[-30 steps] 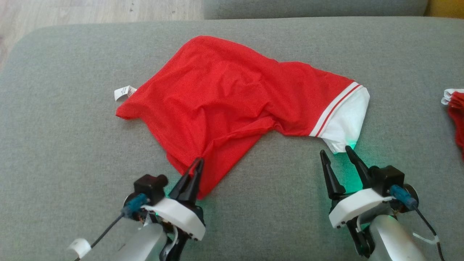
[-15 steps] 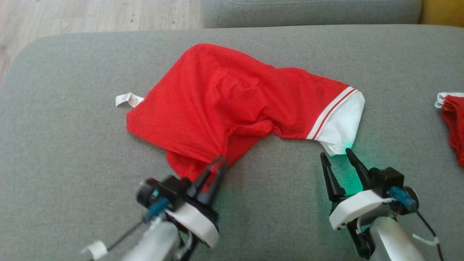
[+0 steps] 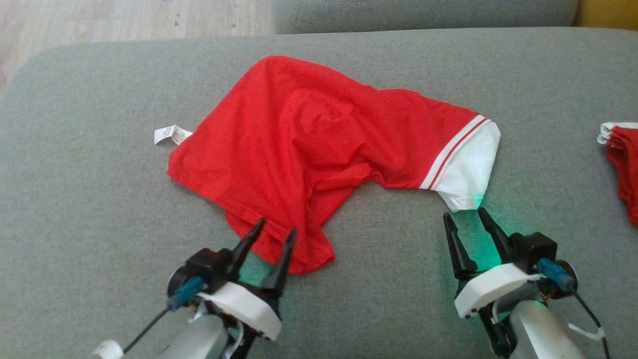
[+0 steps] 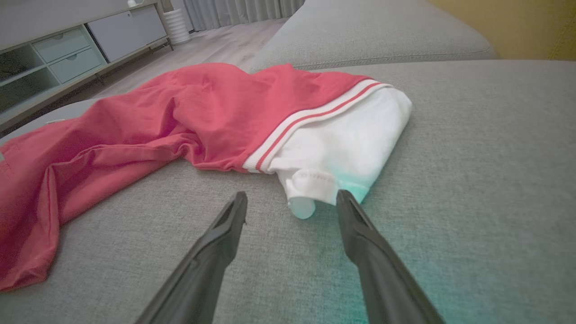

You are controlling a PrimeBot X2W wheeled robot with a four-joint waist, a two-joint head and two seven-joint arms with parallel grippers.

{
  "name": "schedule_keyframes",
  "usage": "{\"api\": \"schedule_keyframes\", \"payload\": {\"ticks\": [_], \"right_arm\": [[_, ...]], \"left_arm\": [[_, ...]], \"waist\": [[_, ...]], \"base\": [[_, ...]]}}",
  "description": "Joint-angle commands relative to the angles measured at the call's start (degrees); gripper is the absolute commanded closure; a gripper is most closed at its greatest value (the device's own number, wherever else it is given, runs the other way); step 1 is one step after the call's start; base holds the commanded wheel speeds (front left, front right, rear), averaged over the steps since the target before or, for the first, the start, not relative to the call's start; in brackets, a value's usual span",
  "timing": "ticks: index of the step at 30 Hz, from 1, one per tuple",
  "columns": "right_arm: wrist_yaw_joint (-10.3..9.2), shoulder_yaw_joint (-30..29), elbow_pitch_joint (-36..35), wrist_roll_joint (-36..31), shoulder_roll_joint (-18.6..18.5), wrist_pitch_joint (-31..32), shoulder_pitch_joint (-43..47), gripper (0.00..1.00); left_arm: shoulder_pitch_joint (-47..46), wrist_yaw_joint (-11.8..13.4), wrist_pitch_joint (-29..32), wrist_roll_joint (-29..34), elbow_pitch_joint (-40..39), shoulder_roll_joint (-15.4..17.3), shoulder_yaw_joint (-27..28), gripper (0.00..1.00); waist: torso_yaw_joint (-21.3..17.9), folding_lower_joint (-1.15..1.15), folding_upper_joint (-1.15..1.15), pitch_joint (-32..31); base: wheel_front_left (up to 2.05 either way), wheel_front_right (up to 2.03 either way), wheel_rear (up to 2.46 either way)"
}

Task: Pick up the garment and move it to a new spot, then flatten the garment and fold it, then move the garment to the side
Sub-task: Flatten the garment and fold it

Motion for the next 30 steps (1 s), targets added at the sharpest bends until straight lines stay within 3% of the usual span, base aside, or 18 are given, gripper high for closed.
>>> {"api": "schedule_keyframes", "payload": {"ticks": [1,10,20,21,22,23,26,30], "right_arm": [[-0.04,1.1,-1.2,0.1,0.3,-0.2,-0.5,0.00],[-0.04,1.7,-1.2,0.0,0.2,-0.2,-1.7,0.00],[-0.04,2.2,-1.9,0.0,-0.5,-0.2,-2.3,0.00],[-0.04,2.2,-1.9,0.0,-0.5,-0.2,-2.5,0.00],[-0.04,2.3,-2.0,0.0,-0.5,-0.2,-2.6,0.00],[-0.04,2.3,-2.1,0.0,-0.4,-0.2,-2.8,0.00],[-0.04,2.2,-2.8,0.2,-0.3,-0.2,-3.1,0.00],[-0.04,1.9,-3.7,0.4,0.0,-0.2,-3.3,0.00]], "left_arm": [[-2.1,0.1,-0.3,-0.6,1.0,0.0,3.4,0.00],[-5.6,0.1,-0.3,-6.2,12.5,-2.7,13.3,0.00],[-9.5,0.1,-0.3,-15.2,18.0,-4.3,13.5,0.00],[-10.1,0.1,-0.3,-15.4,18.1,-4.1,13.4,0.15],[-10.6,0.1,-0.3,-15.3,17.9,-3.7,13.8,0.71],[-11.1,0.1,-0.3,-15.0,17.5,-3.3,14.2,1.00],[-12.1,0.1,-0.3,-14.2,16.7,-1.9,16.2,1.00],[-15.2,0.1,-0.3,-12.2,13.7,2.7,18.3,1.00]], "waist": [[-0.2,0.00,0.00,0.2],[-1.9,0.00,0.00,2.1],[-2.9,0.00,0.00,3.9],[-2.9,0.00,0.00,4.1],[-2.9,0.00,0.00,4.2],[-2.9,0.00,0.00,4.4],[-2.9,0.00,0.00,4.7],[-2.7,0.00,0.00,5.2]], "base": [[0.00,0.00,0.00],[0.00,0.00,0.00],[0.00,0.00,0.00],[0.00,0.00,0.00],[0.00,0.00,0.00],[0.00,0.00,0.00],[0.00,0.00,0.00],[0.00,0.00,0.00]]}}
